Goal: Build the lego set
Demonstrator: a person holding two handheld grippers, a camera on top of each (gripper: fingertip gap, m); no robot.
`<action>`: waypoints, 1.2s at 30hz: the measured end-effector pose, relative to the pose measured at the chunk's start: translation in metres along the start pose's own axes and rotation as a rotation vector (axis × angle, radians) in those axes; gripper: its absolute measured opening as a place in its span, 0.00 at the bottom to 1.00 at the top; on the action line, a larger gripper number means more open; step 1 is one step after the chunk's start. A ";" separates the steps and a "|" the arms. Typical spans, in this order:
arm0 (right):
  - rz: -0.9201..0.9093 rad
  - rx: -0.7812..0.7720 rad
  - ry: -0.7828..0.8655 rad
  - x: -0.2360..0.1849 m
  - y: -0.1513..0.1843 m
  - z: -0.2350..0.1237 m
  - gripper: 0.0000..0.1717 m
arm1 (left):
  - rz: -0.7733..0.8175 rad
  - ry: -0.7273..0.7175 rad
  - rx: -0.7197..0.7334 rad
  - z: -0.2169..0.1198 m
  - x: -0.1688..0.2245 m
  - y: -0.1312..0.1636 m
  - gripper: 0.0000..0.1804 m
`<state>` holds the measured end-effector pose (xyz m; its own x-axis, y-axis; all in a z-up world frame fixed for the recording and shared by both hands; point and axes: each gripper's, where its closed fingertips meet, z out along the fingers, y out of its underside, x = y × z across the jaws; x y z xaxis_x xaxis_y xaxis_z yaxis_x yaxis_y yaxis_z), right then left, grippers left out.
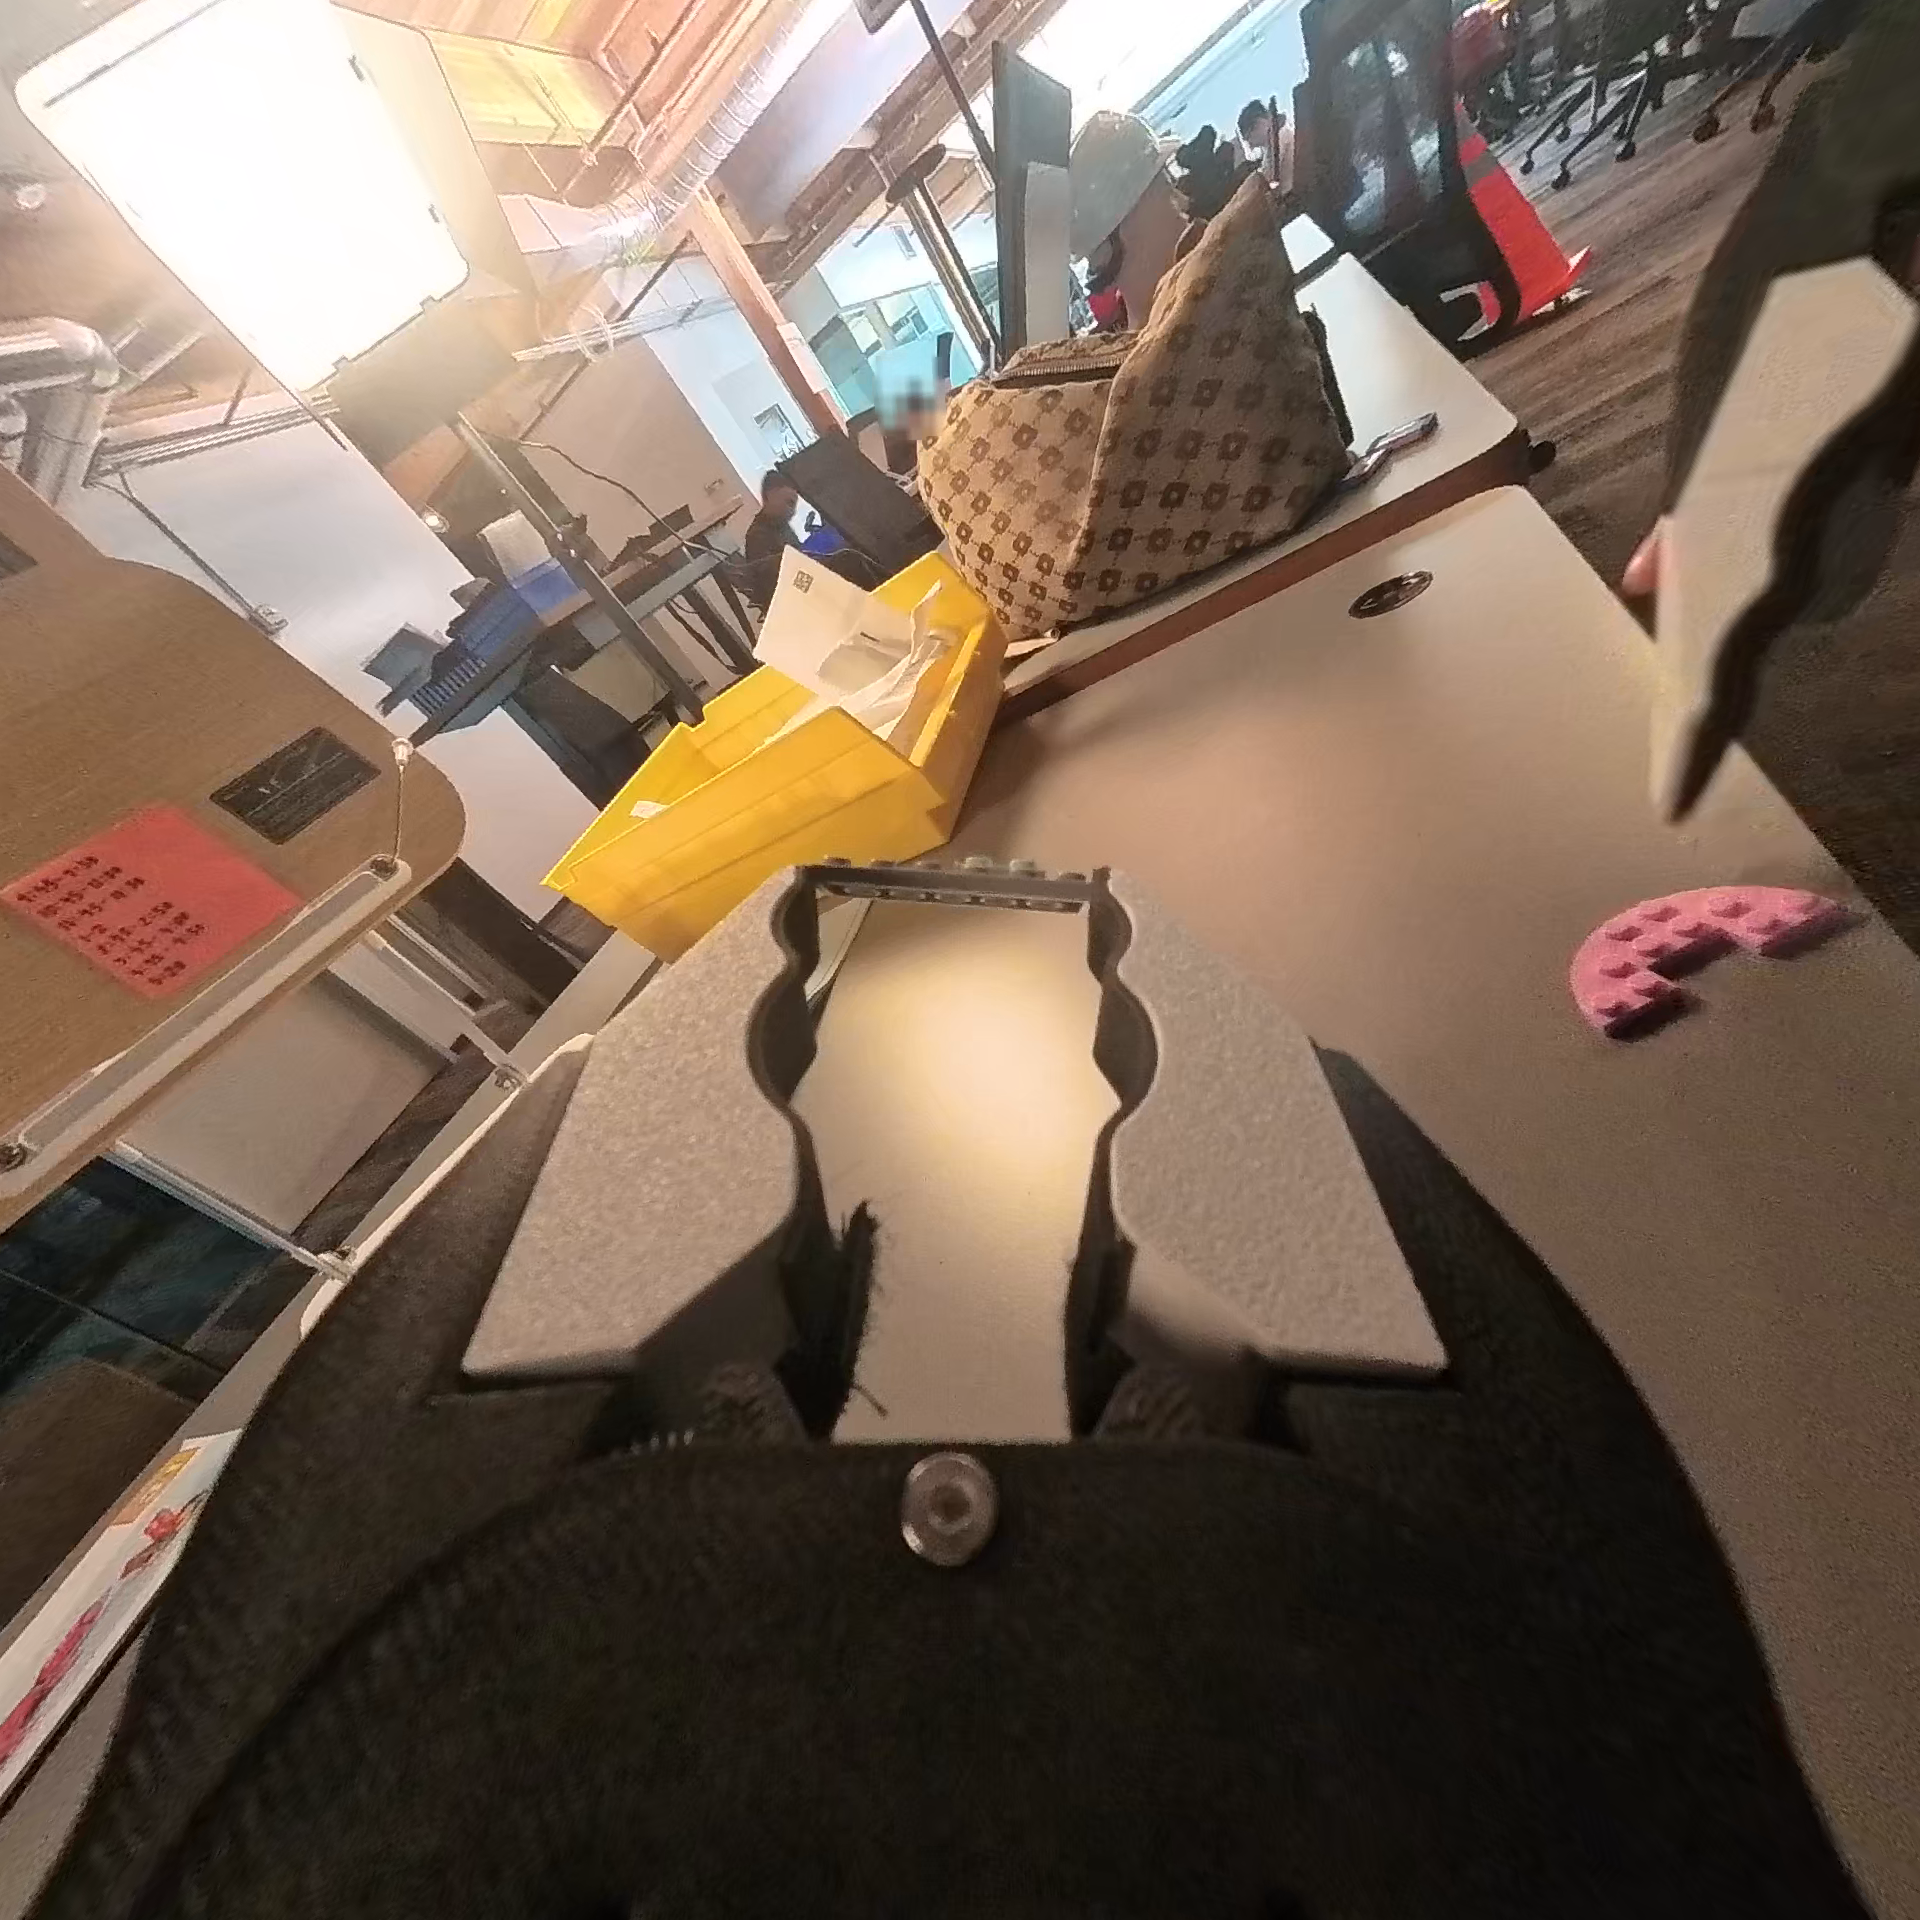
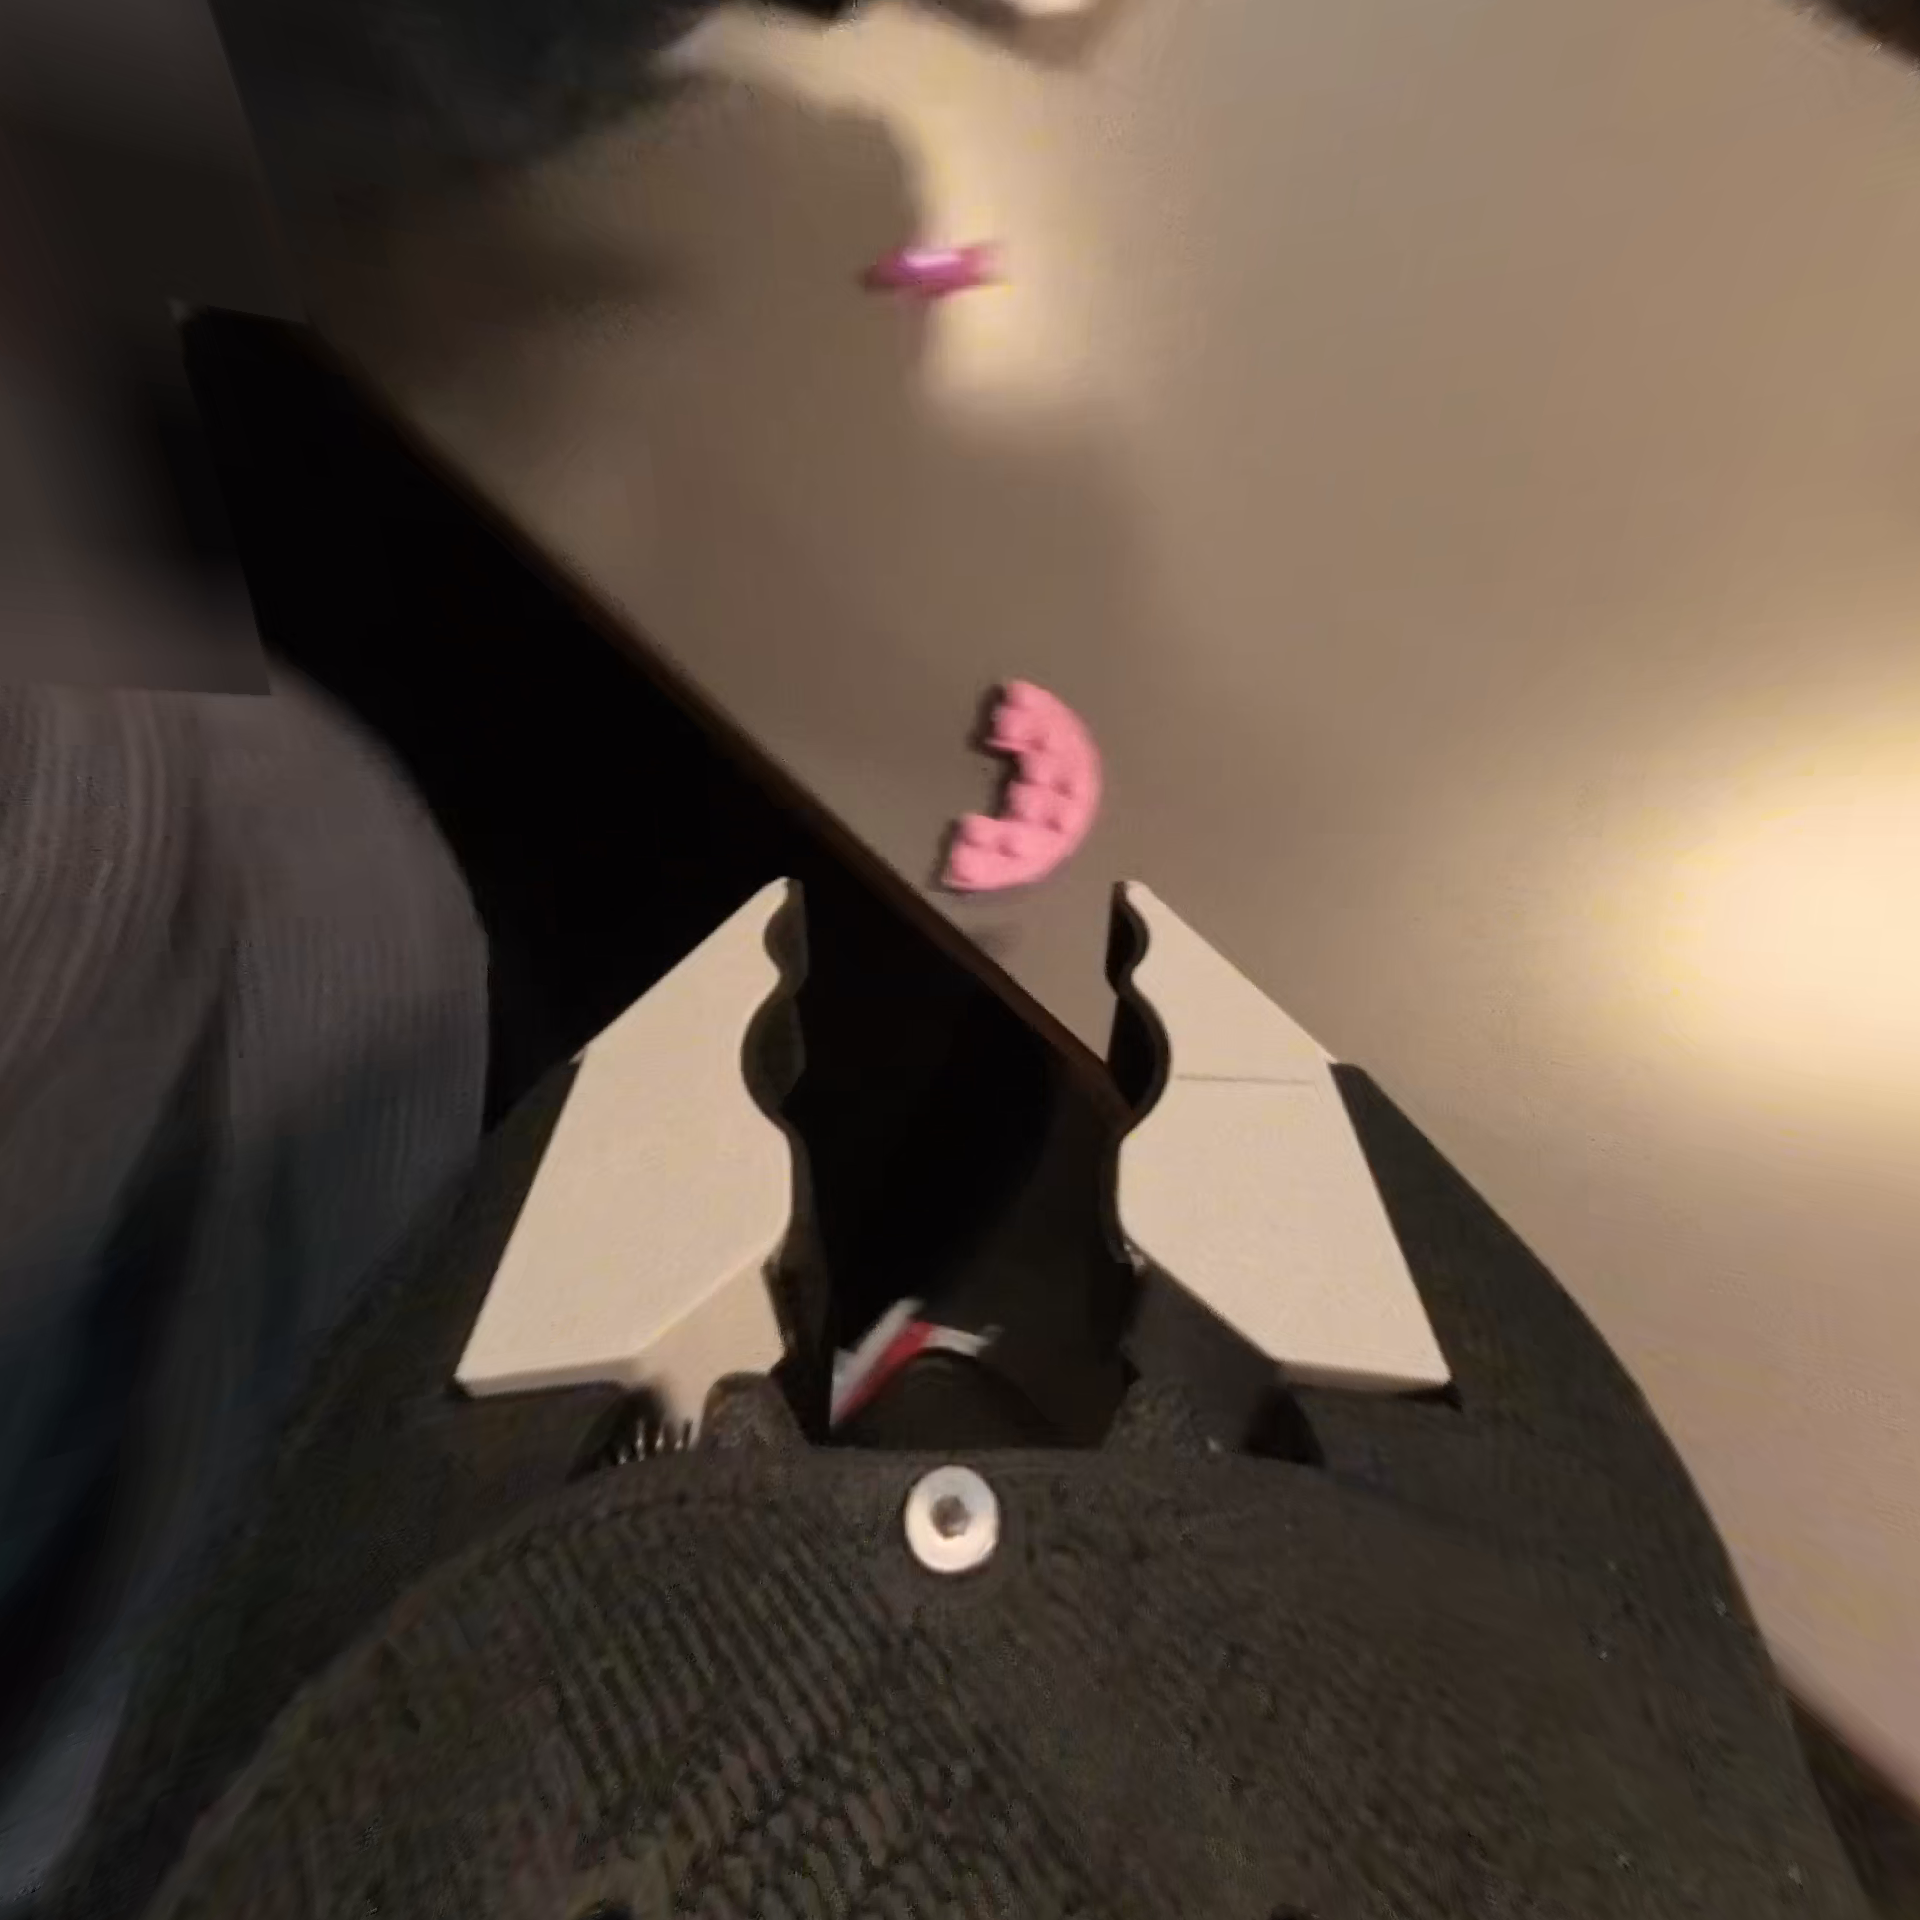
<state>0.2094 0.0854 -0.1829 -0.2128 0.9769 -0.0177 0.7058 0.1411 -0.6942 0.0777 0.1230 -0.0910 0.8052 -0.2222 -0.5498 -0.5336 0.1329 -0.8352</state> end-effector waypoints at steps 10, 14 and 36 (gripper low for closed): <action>1.182 0.301 -0.186 0.009 0.018 -0.004 0.34 | 0.003 0.009 -0.003 0.000 0.002 0.001 0.29; 1.365 0.375 -0.136 0.012 0.022 0.007 0.50 | -0.002 0.022 0.000 0.002 0.004 0.000 0.28; 1.438 0.541 -0.233 0.005 0.013 0.010 0.04 | 0.025 0.058 -0.009 0.004 0.013 -0.001 0.29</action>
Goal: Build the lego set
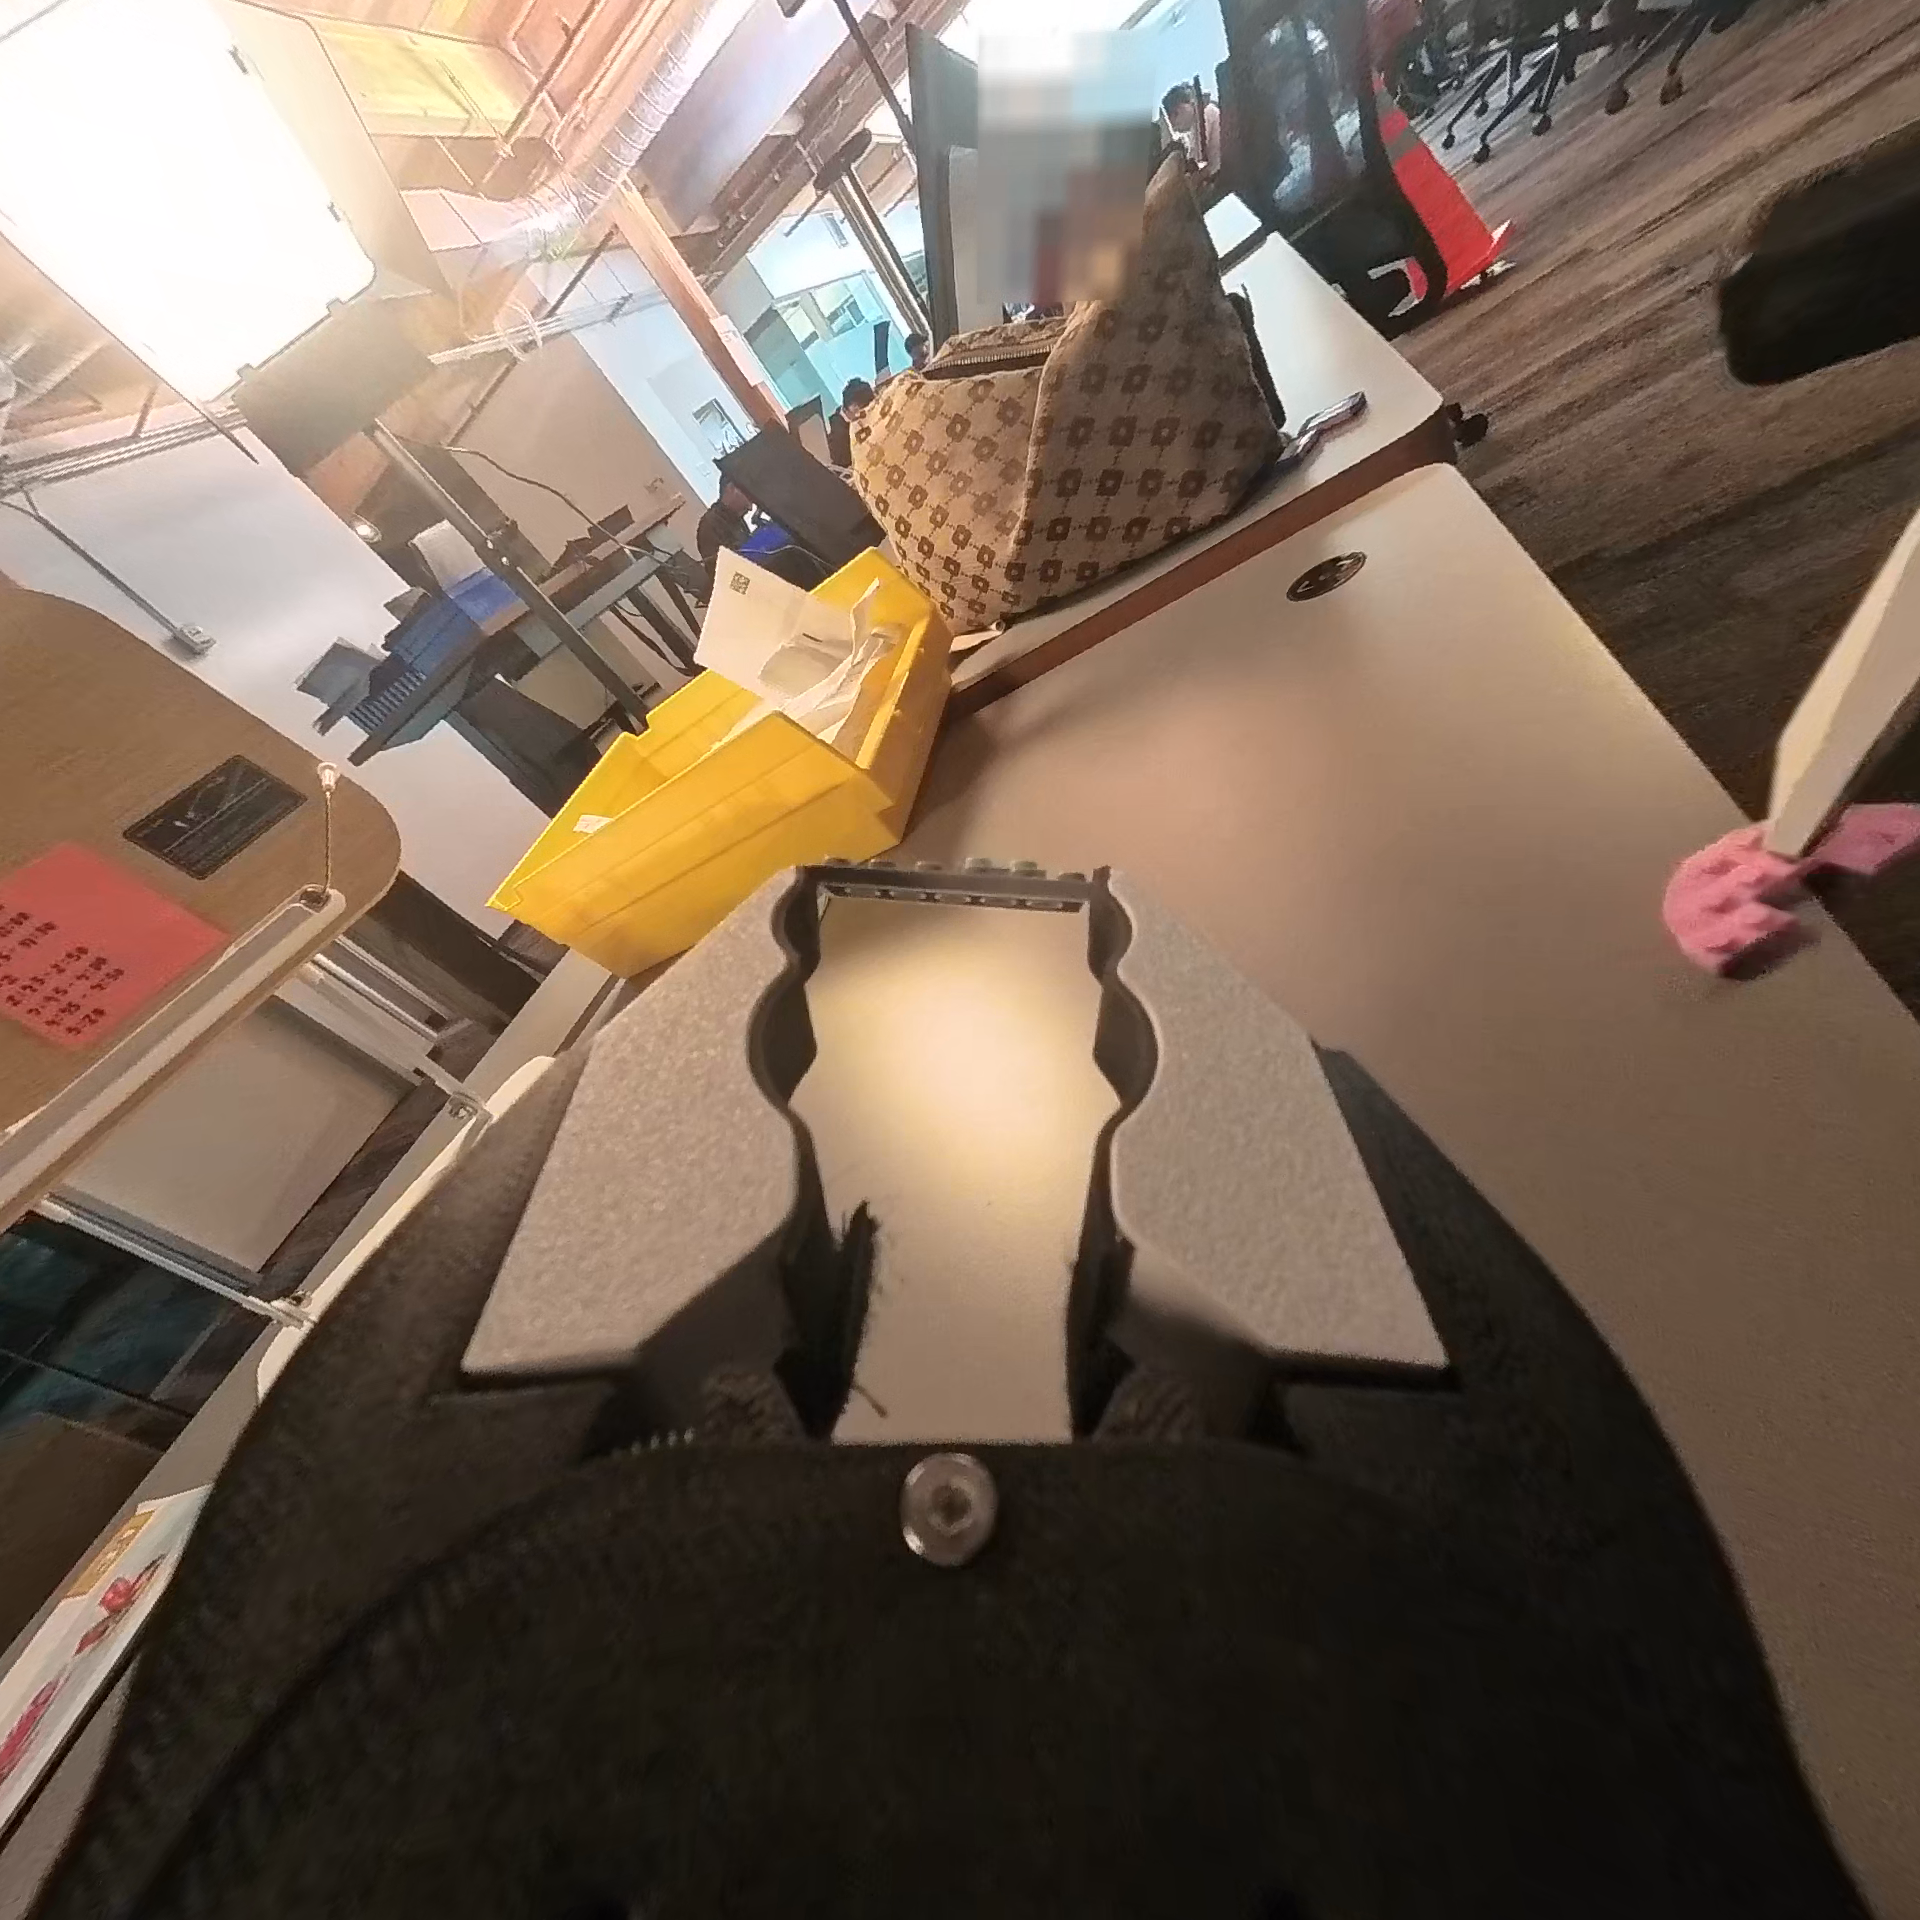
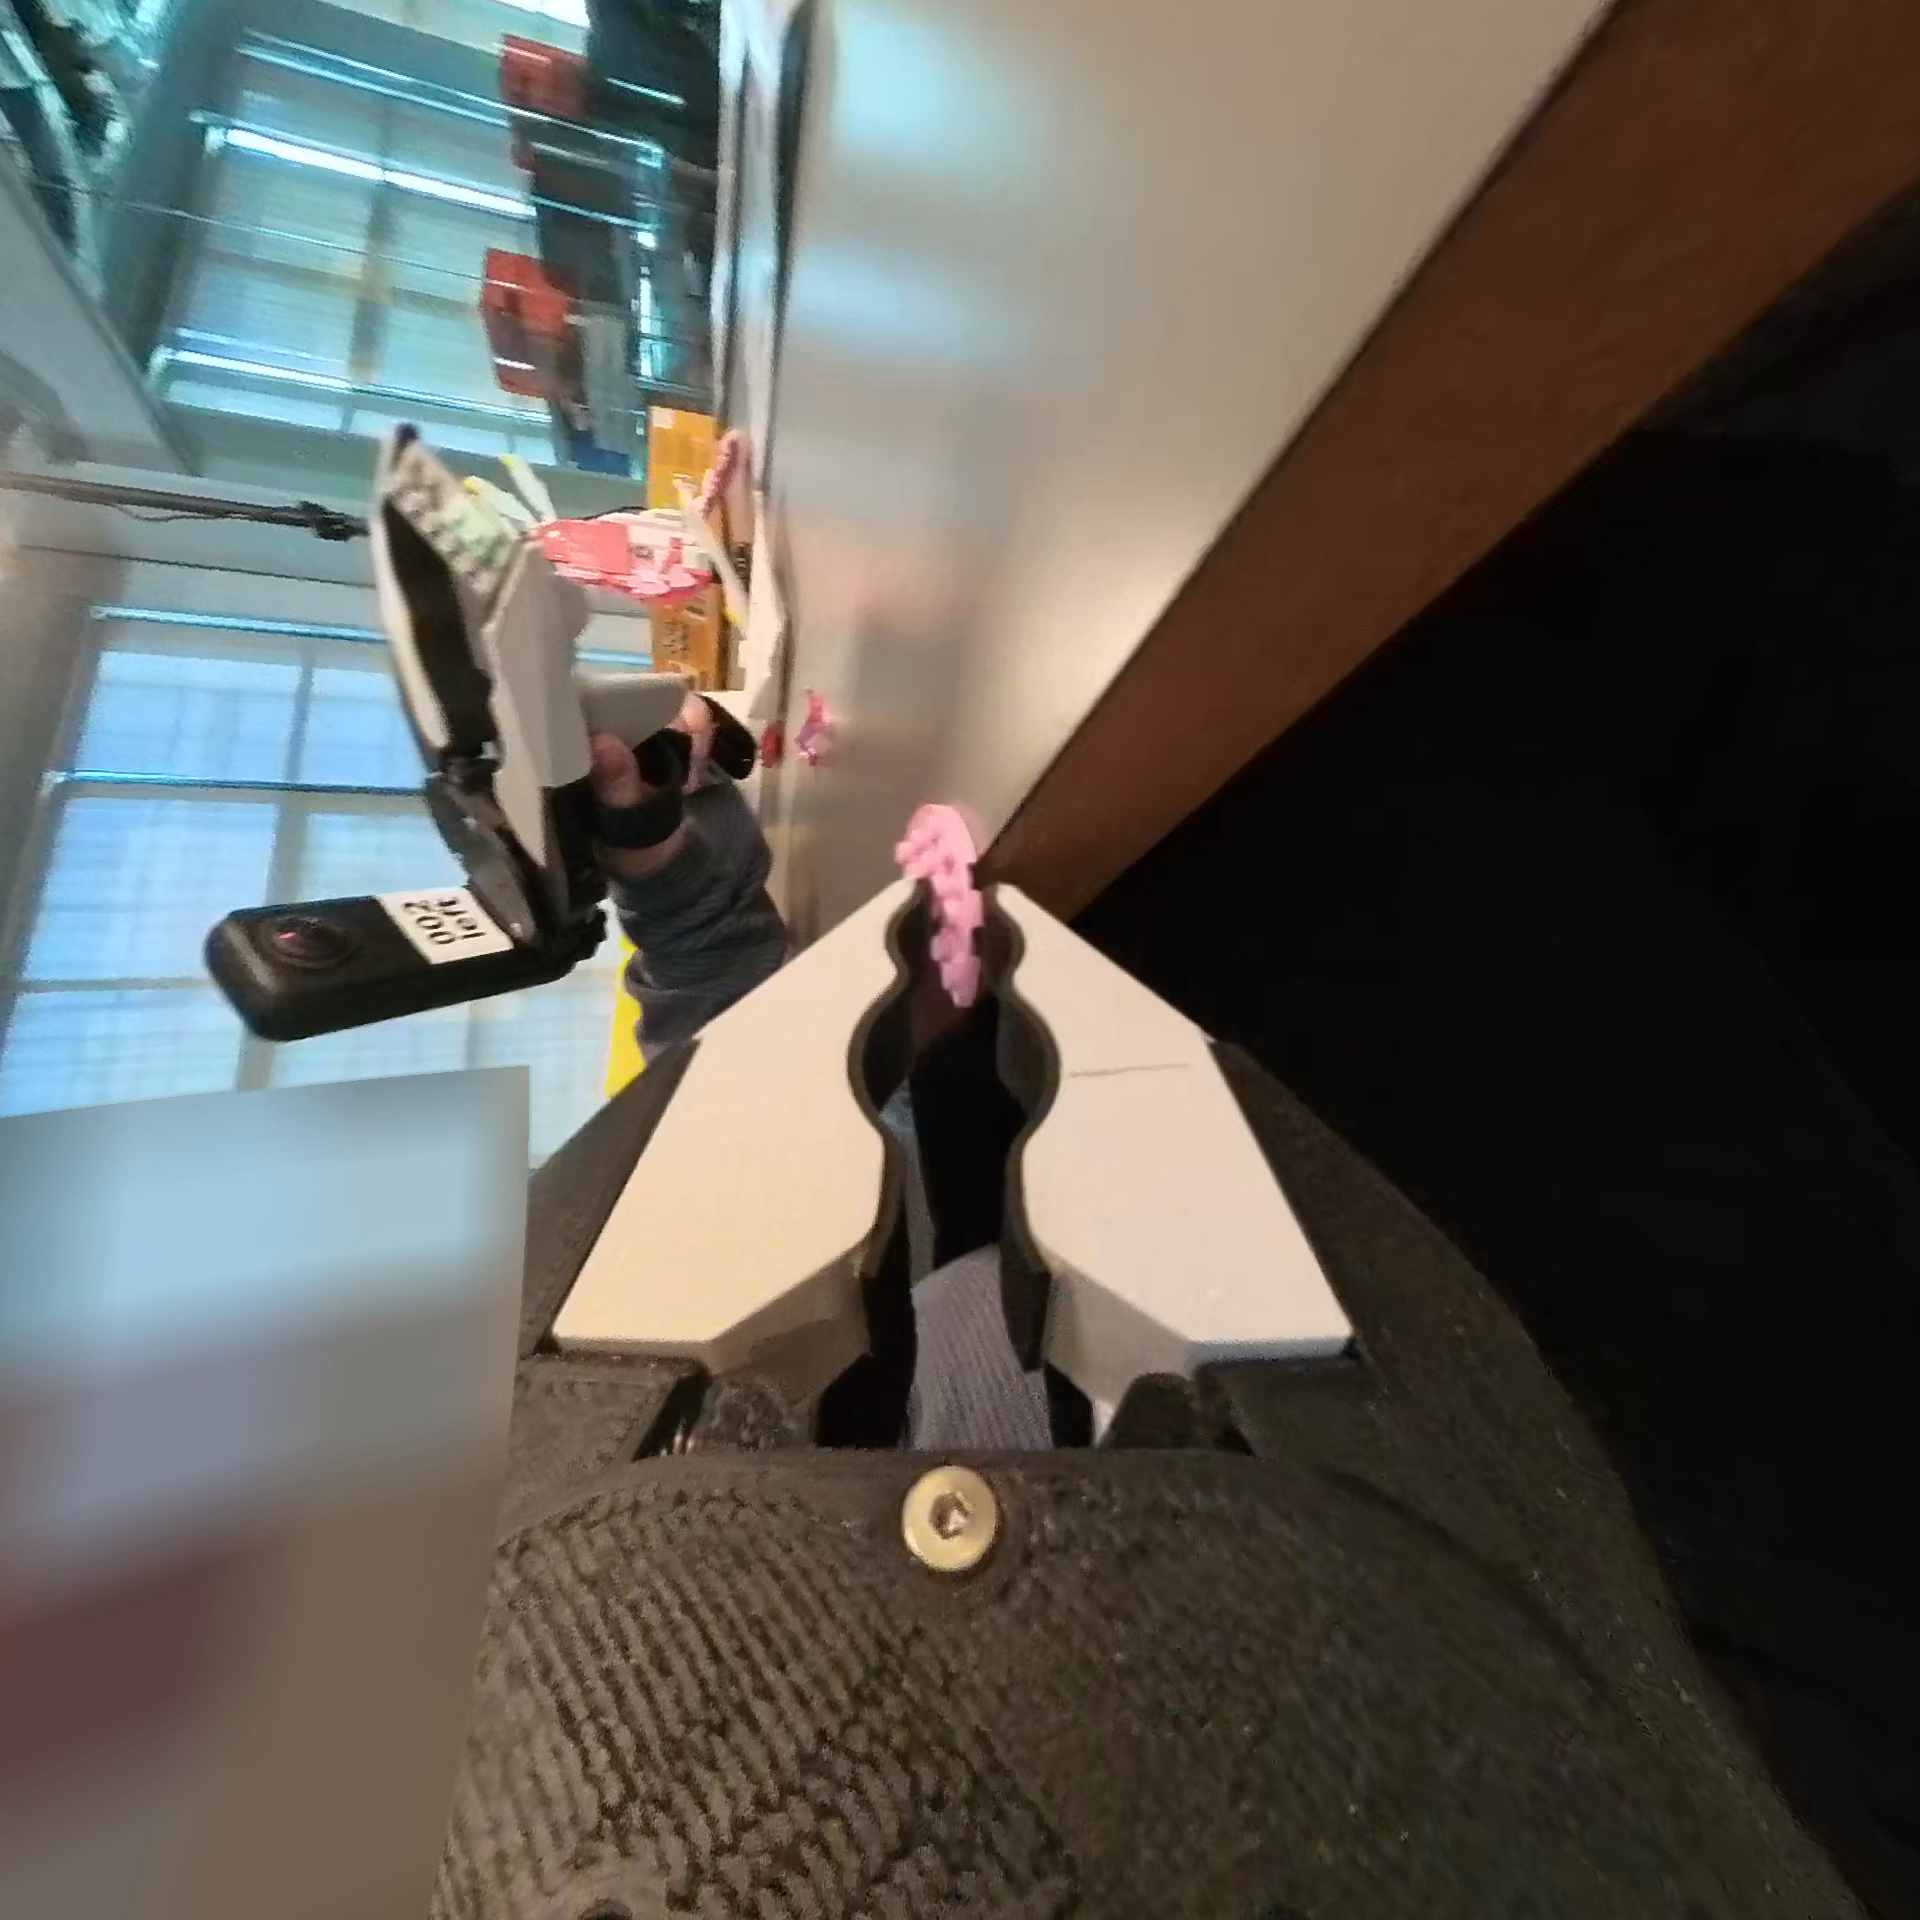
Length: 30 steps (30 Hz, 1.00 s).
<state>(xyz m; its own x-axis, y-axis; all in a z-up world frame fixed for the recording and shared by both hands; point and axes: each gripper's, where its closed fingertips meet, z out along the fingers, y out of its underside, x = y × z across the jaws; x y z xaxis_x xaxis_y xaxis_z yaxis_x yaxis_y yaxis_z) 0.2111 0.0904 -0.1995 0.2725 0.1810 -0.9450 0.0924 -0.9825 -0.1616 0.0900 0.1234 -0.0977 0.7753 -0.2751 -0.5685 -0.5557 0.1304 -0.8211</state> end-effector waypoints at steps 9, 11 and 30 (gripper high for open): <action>-0.285 0.070 -0.244 -0.098 -0.028 -0.003 0.02 | 0.048 -0.174 0.190 -0.022 -0.026 -0.044 0.28; -0.418 0.129 -0.389 -0.151 -0.041 0.009 0.02 | 0.094 -0.271 0.303 -0.037 -0.044 -0.075 0.28; -1.571 -0.404 0.098 -0.082 -0.083 0.144 0.02 | 0.308 -0.652 0.654 -0.127 -0.183 -0.172 0.29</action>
